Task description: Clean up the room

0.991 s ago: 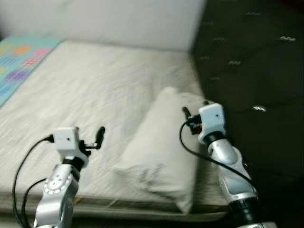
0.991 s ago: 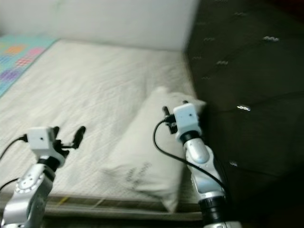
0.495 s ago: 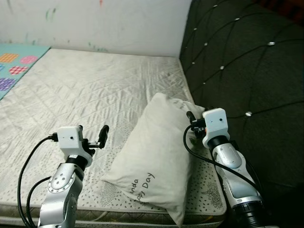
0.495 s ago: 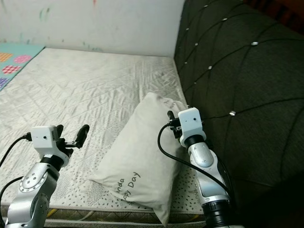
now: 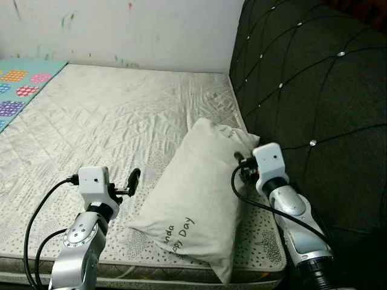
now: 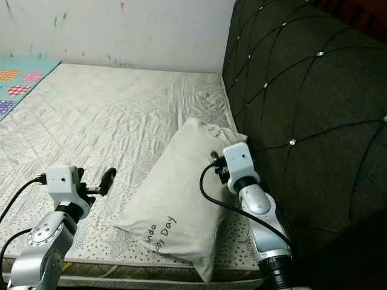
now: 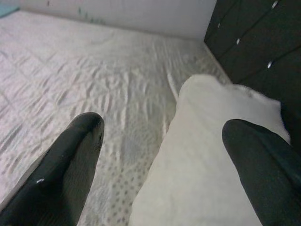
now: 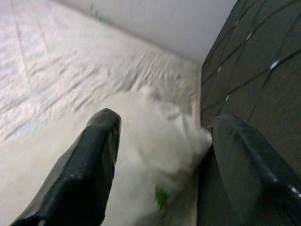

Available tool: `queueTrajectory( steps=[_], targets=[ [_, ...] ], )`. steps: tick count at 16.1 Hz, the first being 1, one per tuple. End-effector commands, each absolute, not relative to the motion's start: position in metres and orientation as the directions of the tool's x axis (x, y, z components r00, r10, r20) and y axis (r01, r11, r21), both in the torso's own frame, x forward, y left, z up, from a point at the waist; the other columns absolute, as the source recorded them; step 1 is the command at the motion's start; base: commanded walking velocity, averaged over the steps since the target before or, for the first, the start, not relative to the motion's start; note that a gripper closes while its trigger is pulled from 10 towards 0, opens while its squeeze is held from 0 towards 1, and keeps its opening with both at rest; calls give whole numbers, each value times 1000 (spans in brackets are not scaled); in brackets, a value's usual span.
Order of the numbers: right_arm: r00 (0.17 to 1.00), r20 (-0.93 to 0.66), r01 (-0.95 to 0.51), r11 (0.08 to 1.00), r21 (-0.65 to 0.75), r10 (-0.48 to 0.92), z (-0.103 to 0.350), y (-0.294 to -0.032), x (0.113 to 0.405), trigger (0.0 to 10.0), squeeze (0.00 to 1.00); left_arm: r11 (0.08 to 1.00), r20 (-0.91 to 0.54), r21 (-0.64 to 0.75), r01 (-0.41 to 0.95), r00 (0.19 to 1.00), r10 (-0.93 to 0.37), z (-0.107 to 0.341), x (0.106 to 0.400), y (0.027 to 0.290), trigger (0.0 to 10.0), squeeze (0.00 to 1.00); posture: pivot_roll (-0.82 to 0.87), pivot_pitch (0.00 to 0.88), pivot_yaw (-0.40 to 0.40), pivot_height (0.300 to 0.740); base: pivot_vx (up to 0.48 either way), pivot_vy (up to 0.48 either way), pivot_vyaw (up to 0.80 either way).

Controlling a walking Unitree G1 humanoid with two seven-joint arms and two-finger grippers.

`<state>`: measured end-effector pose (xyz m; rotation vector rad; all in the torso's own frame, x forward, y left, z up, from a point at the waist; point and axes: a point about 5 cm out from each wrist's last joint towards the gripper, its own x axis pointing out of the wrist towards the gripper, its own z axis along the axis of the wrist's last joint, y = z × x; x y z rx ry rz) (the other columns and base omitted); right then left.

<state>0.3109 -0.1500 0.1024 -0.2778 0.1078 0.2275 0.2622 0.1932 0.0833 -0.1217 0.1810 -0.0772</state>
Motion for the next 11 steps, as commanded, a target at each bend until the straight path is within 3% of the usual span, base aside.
queueTrajectory(
  steps=[1, 5, 11],
  targets=[
    [954, -220, -259, 930, -260, 204, 91, -154, 308, 10000, 0, 992, -233, -107, 64, 969, -87, 75, 259, 194, 10000, 0, -145, 0, -58, 740, 0, 0, 0],
    [924, -317, -294, 926, -237, 212, 79, -159, 296, 10000, 0, 993, -274, -100, 69, 957, -94, 73, 250, 196, 10000, 0, -147, 0, -50, 740, 0, 0, 0],
    [920, -328, -285, 941, -184, 215, 79, -161, 283, 10000, 0, 992, -297, -93, 82, 949, -106, 76, 240, 197, 10000, 0, -140, 45, -38, 740, 0, 0, 0]
  ],
)
